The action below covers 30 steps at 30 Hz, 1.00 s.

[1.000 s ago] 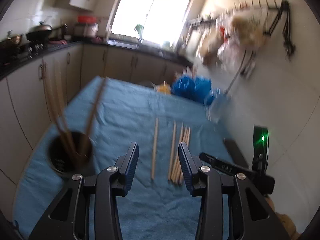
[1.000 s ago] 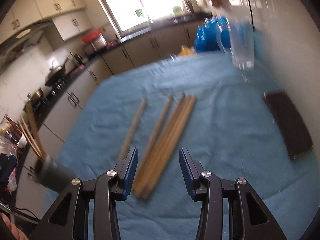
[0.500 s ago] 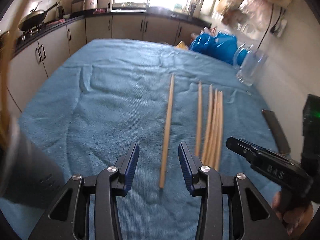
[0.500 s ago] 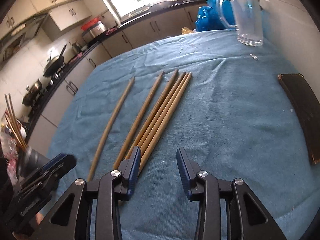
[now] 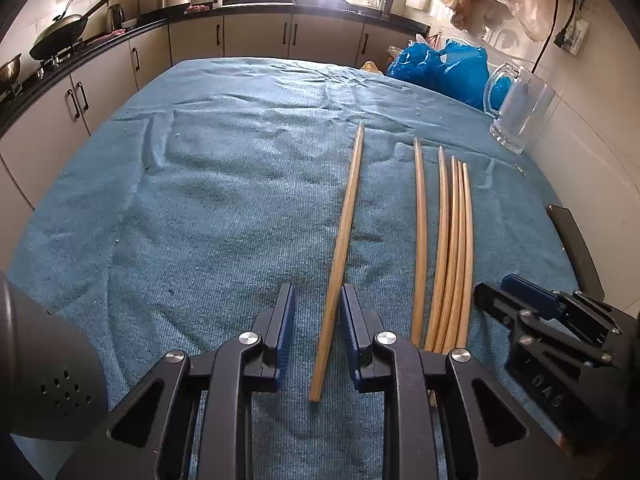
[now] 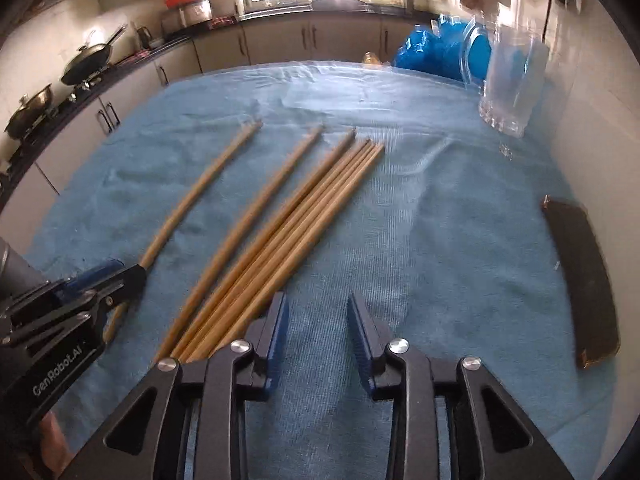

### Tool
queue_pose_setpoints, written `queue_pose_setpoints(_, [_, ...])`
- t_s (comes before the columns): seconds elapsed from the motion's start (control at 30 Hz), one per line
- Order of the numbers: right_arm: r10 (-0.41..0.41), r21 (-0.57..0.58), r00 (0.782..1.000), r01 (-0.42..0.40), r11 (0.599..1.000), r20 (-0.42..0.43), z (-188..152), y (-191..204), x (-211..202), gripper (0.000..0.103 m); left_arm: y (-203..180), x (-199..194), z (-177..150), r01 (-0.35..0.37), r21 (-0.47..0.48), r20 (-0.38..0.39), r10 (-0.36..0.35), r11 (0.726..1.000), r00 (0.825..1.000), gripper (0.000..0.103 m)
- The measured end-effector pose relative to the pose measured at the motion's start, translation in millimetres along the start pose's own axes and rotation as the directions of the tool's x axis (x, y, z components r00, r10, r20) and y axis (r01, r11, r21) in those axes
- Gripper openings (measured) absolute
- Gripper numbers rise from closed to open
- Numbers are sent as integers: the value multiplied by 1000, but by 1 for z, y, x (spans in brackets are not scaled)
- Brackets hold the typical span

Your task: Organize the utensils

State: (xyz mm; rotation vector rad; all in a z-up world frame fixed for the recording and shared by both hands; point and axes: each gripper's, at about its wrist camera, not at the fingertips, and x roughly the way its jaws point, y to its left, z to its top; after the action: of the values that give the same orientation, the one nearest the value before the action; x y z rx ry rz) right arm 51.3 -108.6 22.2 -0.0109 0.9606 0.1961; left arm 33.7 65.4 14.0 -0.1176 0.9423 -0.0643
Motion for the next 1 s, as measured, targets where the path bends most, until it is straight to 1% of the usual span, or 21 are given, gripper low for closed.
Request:
queue_pose_setpoints(0.03, [55,53,998,-55,997,11,1,-6,-5,29,0,0,0,1,2,3,-1,1000,1000,22])
queue_pose_setpoints(0.1, [148,125,989,-150,981,23,3,-14,-12,29,0,0,-1,5,11,9,-5,1000,1000,22])
queue_pose_setpoints(0.2, [198,97,980,-196,976,-4,-3,-4,-18,29,1,0,-2,7,16,17,-7,1000,1000,22])
queue_pose_setpoints(0.3, [199,32,980,-198,980,-31,-19,13,-21,29,1,0,-2,12,16,22,-12,1000,1000,22])
queue_pose_setpoints(0.37, [195,-5,980,-196,981,-26,-29,22,-26,29,2,0,-2,19,13,25,-20,1000,999,22])
queue_pose_setpoints(0.4, [185,-31,983,-185,982,-15,-33,28,-28,29,3,0,-2,24,10,26,-24,1000,999,22])
queue_pose_setpoints(0.47, [130,-73,991,-129,989,10,-36,34,-30,29,4,0,-2,30,5,25,-30,1000,999,22])
queue_pose_setpoints(0.5, [109,-75,994,-108,991,15,-37,34,-31,29,4,0,-1,30,5,25,-30,1000,999,22])
queue_pose_setpoints(0.57, [102,-66,995,-101,993,9,-34,32,-27,29,4,0,-2,29,7,27,-29,1000,999,22])
queue_pose_setpoints(0.67, [55,-48,998,-55,997,-3,-26,29,-23,29,4,0,-2,23,10,29,-23,1000,999,22])
queue_pose_setpoints(0.73, [24,-40,999,-25,999,-21,-21,26,-18,29,2,0,-2,14,12,30,-14,1000,999,22])
queue_pose_setpoints(0.77, [11,-38,999,-13,999,-48,-20,26,-16,29,2,0,-2,9,13,29,-10,1000,1000,22])
queue_pose_setpoints(0.8, [19,-33,999,-21,999,-40,-18,26,-16,29,1,0,-2,8,14,29,-8,1000,1000,22])
queue_pose_setpoints(0.83, [40,-16,998,-41,999,-50,-18,26,-17,29,2,0,-2,10,14,29,-11,1000,1000,22])
queue_pose_setpoints(0.9, [113,45,993,-111,993,-46,-19,20,-21,29,2,0,-2,18,12,28,-19,1000,999,22])
queue_pose_setpoints(0.93, [137,64,990,-134,989,-42,-20,18,-22,29,3,0,-2,25,8,29,-26,1000,999,22])
queue_pose_setpoints(0.97, [157,72,987,-154,985,-37,-22,18,-25,29,4,0,-2,29,7,30,-29,1000,999,22])
queue_pose_setpoints(1.0, [153,57,988,-151,987,-36,-25,20,-27,29,3,0,-2,30,7,31,-30,1000,999,22])
